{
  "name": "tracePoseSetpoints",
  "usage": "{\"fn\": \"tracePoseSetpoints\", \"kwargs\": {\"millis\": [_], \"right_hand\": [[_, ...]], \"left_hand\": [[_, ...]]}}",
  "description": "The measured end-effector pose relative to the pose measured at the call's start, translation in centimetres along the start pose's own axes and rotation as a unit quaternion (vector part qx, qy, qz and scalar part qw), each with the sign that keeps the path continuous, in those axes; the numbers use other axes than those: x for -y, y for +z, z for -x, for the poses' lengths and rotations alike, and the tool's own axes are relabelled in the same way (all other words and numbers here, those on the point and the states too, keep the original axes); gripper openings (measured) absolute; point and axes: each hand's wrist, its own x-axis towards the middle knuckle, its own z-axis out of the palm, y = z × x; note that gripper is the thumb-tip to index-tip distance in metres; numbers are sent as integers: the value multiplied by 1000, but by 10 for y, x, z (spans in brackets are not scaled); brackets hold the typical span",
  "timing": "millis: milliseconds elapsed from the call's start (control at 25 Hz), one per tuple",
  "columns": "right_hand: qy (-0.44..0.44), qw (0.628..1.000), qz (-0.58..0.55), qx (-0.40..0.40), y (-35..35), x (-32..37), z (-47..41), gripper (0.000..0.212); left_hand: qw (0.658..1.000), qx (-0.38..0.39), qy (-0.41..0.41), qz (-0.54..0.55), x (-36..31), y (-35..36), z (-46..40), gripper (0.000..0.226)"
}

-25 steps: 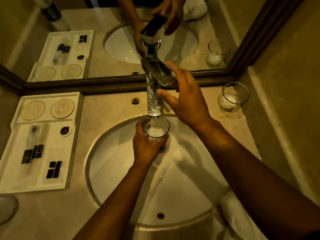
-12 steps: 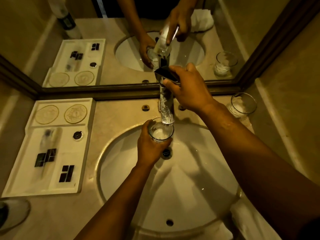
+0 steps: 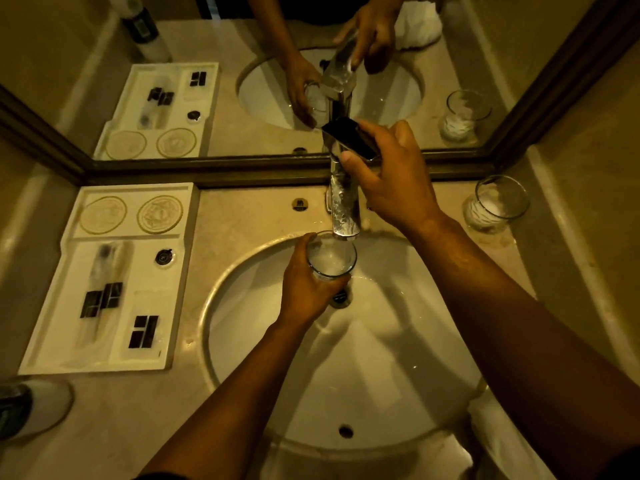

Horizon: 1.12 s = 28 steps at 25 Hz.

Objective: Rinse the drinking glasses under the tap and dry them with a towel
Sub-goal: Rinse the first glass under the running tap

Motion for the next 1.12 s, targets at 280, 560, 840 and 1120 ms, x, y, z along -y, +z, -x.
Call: {"fn": "tracePoseSetpoints", "kwargs": {"millis": [280, 560, 840, 1120], "right_hand": [[-5, 1000, 12, 21, -5, -3, -4, 54], [76, 983, -166, 8, -9, -6, 12, 73], [46, 997, -34, 47, 51, -59, 155, 37], [-128, 944, 96, 288, 84, -93, 142, 34]], "left_hand": [[1000, 11, 2, -1, 3, -6, 6, 92], [1000, 20, -19, -10, 6, -2, 7, 97], [993, 99, -57, 37, 20, -1, -6, 99], [972, 224, -49, 52, 28, -3, -18, 107]]}}
